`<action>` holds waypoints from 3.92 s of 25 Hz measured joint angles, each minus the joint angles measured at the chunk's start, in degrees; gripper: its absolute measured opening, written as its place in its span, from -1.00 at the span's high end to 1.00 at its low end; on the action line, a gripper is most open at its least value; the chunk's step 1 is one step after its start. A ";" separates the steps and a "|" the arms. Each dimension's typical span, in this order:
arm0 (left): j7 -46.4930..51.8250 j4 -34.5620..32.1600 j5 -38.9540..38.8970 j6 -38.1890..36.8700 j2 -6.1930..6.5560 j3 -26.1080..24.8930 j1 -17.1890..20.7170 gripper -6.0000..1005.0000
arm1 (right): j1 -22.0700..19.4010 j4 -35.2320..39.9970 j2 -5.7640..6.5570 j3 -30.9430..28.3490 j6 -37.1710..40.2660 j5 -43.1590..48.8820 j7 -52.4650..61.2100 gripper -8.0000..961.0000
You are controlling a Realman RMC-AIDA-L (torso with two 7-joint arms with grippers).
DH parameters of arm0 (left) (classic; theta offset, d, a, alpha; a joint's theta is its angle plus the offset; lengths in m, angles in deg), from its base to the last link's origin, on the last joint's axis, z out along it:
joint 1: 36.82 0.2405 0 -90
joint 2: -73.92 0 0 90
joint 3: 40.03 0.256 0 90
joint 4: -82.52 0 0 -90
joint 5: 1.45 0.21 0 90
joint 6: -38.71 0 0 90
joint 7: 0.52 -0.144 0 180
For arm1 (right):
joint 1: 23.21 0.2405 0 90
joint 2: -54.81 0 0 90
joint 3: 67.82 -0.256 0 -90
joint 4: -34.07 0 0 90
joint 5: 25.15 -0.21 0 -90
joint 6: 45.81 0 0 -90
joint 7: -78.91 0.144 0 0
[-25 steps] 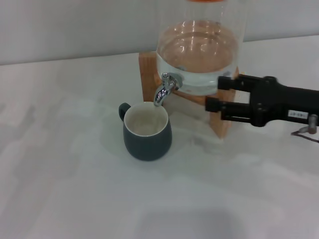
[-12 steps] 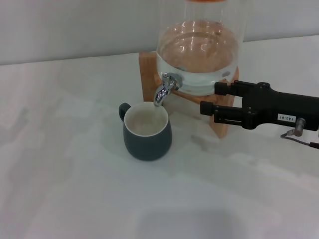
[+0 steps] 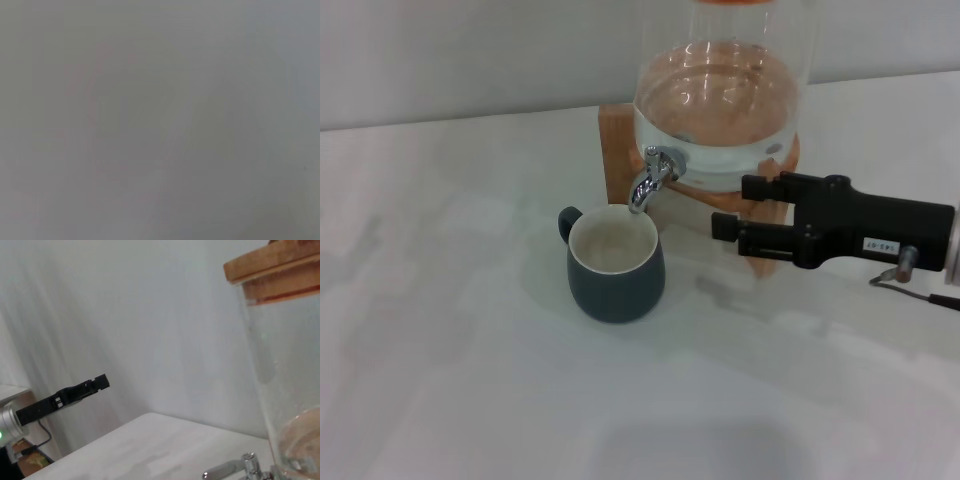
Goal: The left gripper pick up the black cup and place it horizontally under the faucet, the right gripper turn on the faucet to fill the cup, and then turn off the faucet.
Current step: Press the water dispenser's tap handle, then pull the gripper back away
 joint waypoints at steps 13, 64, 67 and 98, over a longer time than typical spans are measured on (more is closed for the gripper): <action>0.02 0.23 0.04 -0.93 -0.04 0.00 -0.35 -0.75 | -1.14 3.38 -0.01 7.72 7.29 -0.03 0.99 -0.57; 0.21 -0.07 -0.07 2.11 -0.45 -1.23 1.59 -0.75 | -0.51 10.92 -0.18 20.10 21.54 2.48 2.25 -0.56; 0.21 -0.07 -0.06 2.11 -0.45 -1.22 1.59 -0.75 | -0.78 10.87 -0.15 19.75 21.36 2.43 2.24 -0.56; 0.19 -0.07 0.04 1.50 -0.36 -1.22 0.96 -0.75 | -3.08 10.74 -0.18 13.84 17.03 2.23 2.33 -0.56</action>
